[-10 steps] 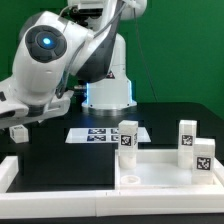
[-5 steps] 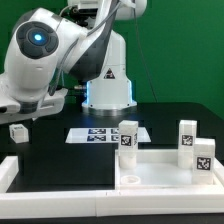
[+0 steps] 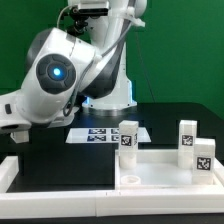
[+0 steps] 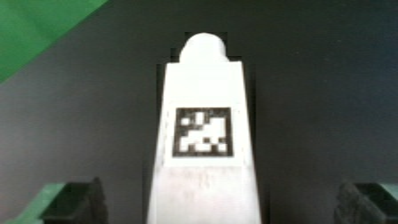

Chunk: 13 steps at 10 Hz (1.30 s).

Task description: Assemble square table

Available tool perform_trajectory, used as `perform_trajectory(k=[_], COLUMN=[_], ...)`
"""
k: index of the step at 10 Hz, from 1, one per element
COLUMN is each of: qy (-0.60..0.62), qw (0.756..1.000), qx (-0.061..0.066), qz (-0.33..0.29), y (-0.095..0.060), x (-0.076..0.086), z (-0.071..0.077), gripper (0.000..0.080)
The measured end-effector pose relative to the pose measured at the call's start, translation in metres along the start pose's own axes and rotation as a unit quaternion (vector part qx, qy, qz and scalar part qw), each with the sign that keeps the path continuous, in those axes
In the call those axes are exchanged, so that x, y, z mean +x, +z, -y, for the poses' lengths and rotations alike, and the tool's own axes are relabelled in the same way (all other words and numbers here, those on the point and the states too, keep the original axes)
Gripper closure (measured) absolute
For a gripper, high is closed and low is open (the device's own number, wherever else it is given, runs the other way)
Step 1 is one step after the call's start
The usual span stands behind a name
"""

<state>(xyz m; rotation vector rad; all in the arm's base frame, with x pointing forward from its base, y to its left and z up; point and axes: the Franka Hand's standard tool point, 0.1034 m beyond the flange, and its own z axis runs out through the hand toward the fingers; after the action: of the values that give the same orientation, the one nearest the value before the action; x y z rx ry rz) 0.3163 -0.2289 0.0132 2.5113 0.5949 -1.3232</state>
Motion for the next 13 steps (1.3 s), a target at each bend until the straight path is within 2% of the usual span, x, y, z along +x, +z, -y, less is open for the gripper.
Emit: perform_trajectory(k=[3,6,7,8,9,13], qy=[-0.011,-0.011,-0.011,-0.011,-0.011,-0.011], qw=[1.000,1.000,1.000,1.000,1.000,1.000], qx=[-0.002,-0.002,-0.002,-0.002,-0.001,-0.002], qz=[-0.008,-0.008,-0.008,-0.008,-0.008,-0.008], y=[0.0138,0.0135,0.0135,0.0135,0.0136,0.0135], x=[-0.0011,-0.0007,-0.0007,-0.0007,-0.0008,-0.0007], z=[0.0017,0.0020,0.0020,0.0020,0.0020,0.0020], gripper=[0.0150,0.0178,0.0367,0.0367,0.0511,0.0511])
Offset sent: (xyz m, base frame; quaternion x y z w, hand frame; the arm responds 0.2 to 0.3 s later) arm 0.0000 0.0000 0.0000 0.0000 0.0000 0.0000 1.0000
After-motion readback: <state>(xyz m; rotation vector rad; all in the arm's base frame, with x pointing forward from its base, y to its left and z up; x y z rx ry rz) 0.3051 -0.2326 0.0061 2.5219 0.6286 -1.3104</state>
